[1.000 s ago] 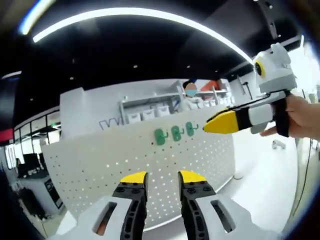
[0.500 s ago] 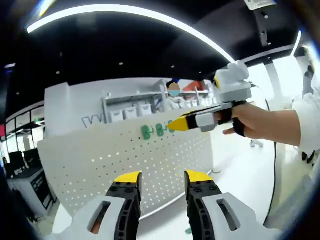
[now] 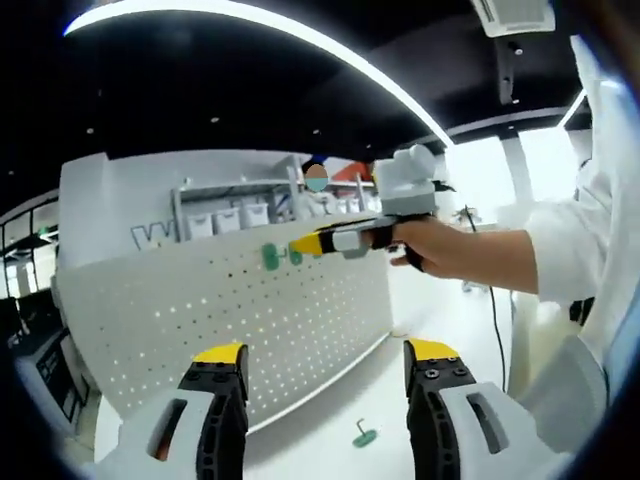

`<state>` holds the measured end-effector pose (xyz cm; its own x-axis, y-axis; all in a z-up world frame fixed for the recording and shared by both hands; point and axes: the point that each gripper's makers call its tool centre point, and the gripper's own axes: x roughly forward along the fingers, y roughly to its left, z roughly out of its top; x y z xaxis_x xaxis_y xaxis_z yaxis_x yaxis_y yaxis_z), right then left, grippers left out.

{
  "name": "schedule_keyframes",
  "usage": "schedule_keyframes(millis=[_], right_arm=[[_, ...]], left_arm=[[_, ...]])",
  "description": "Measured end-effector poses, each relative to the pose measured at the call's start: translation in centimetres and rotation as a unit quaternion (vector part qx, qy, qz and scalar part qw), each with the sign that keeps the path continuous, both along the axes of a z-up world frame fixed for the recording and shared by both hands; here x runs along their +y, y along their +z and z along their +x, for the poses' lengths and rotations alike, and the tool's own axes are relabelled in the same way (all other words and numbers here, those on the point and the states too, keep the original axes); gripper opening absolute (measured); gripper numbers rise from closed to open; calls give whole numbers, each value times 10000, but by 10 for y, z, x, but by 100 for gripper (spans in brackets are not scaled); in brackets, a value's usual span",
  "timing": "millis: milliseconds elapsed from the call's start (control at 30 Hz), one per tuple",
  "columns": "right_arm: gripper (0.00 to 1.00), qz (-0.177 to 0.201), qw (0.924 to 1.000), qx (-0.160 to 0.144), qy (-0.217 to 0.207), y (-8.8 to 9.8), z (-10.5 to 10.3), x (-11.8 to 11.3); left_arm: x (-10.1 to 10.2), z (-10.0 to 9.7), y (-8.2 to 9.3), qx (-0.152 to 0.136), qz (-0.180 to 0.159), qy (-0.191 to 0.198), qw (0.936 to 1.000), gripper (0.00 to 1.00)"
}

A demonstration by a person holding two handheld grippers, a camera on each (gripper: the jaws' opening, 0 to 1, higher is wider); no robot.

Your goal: Insert the hook assembly into the mounting plate slot until the hook locks in place.

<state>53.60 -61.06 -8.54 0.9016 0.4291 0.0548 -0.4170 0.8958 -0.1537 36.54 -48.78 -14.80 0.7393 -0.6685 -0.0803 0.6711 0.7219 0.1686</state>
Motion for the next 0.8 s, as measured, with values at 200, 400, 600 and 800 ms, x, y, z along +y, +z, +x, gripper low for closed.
schedule_keyframes(millis=[200, 400, 600, 800], right_arm=[[21, 8, 9999, 86, -90, -8, 16, 3], [17, 4, 9998, 58, -196, -9, 27, 4], [15, 24, 9996, 126, -262, -15, 35, 5], [9, 9, 9989, 78, -453, -15, 42, 6]], left_arm=[[5, -9, -1, 77, 229, -295, 9993, 72], [7, -18, 5, 98, 245, -564, 9981, 75], [8, -19, 1, 151, 279, -573, 9979, 72], [9, -22, -6, 234, 317, -631, 9972, 71]])
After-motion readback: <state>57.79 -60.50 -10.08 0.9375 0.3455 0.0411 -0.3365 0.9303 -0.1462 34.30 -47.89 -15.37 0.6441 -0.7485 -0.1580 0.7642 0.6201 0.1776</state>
